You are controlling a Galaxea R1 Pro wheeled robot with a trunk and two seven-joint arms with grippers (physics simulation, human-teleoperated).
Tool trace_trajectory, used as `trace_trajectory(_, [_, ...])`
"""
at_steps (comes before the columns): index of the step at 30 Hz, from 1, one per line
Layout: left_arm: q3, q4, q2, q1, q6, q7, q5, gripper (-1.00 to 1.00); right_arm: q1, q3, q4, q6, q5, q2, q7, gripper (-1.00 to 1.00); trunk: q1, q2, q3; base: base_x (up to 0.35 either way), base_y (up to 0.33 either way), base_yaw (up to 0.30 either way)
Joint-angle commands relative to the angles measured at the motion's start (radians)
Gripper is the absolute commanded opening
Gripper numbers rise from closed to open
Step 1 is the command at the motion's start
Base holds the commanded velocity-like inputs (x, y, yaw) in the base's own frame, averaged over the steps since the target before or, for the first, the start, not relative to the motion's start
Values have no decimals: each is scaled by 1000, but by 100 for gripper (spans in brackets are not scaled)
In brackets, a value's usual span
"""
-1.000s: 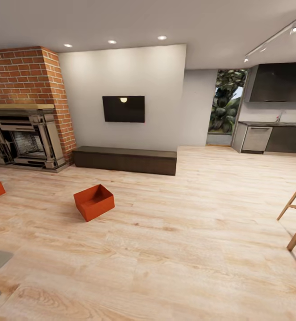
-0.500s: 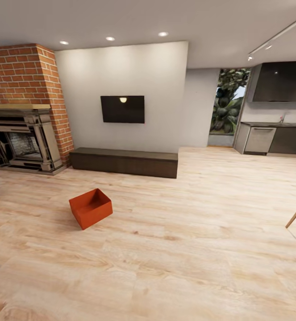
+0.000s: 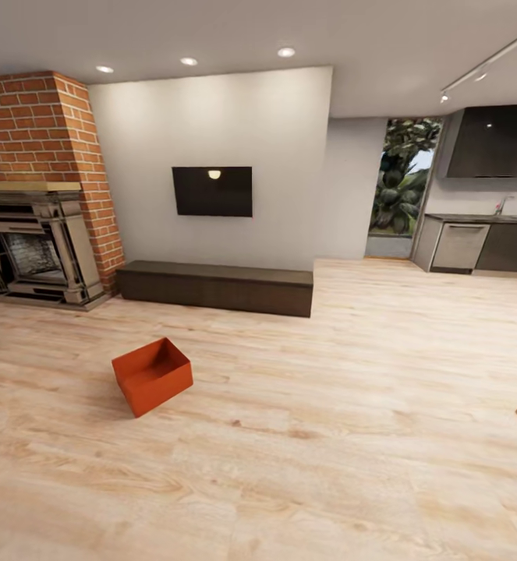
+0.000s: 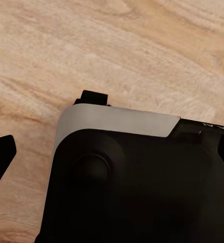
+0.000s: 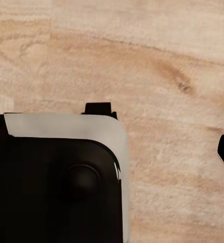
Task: Move the two storage containers from the living room to the garage. In the garage, place one container on the floor and stack the other container on top of it (either order is fine).
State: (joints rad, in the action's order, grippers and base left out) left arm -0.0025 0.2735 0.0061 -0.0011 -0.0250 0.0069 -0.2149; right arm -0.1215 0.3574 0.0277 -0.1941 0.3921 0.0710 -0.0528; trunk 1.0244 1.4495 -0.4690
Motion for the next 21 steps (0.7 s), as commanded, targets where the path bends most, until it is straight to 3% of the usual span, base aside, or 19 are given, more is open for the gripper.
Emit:
trace_trajectory(1, [-1, 1, 0, 0, -3, 1, -8, 100, -1, 6, 3, -6, 11, 0, -6, 100, 1, 0, -1, 324, 0, 0])
trace_trajectory(10, [-1, 2, 0, 0, -3, 1, -8, 100, -1, 1, 3, -7, 14, 3, -4, 100, 1, 0, -1, 324, 0, 43])
trace_trajectory(21, [-1, 2, 0, 0, -3, 1, -8, 100, -1, 0, 3, -7, 15, 6, -4, 100, 1, 0, -1, 316, -56, 247])
